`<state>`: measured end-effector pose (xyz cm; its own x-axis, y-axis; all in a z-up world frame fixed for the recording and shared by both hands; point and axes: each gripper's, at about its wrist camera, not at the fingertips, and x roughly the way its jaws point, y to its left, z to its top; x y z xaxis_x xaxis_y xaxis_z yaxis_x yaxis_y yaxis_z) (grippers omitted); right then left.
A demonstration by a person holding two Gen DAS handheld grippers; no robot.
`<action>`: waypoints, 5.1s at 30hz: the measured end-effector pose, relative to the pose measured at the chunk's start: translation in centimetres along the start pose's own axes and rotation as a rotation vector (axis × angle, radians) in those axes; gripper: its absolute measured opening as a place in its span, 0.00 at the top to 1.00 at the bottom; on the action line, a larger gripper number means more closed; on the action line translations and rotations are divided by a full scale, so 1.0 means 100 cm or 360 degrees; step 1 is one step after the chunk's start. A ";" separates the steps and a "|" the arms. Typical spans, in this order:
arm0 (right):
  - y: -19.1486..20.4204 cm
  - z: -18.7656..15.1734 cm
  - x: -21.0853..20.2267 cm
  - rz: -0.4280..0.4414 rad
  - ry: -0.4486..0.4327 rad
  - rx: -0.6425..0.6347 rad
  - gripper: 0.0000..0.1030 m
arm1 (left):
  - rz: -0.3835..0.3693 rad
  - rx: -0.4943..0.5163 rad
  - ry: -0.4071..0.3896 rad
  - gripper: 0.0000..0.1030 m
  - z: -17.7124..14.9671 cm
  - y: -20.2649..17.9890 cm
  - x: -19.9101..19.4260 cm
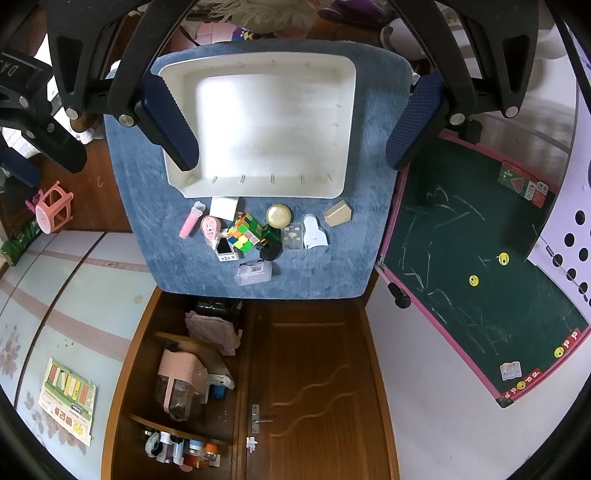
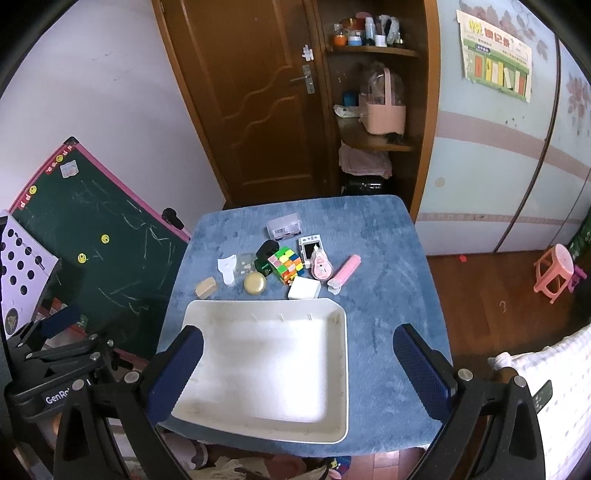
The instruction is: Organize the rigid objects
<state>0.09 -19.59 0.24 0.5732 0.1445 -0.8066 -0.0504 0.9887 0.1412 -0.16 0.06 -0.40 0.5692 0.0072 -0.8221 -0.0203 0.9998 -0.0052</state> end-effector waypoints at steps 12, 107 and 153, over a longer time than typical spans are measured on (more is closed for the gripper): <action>0.001 -0.001 0.001 -0.0028 -0.0009 -0.0003 0.00 | -0.0001 0.0021 -0.0005 0.02 0.008 0.004 0.001; 0.042 0.010 0.004 -0.0164 -0.0038 -0.0029 0.00 | -0.0065 0.0039 -0.0019 0.02 0.022 0.036 0.019; 0.028 0.107 0.175 -0.0046 0.0352 -0.0022 0.00 | -0.0020 0.0127 0.0582 0.02 0.091 0.109 0.251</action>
<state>18.72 -14.76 -7.37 0.3813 0.1196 -0.9167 -0.0483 0.9928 0.1095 21.42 11.27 -15.91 0.2375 0.0017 -0.9714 0.0572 0.9982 0.0157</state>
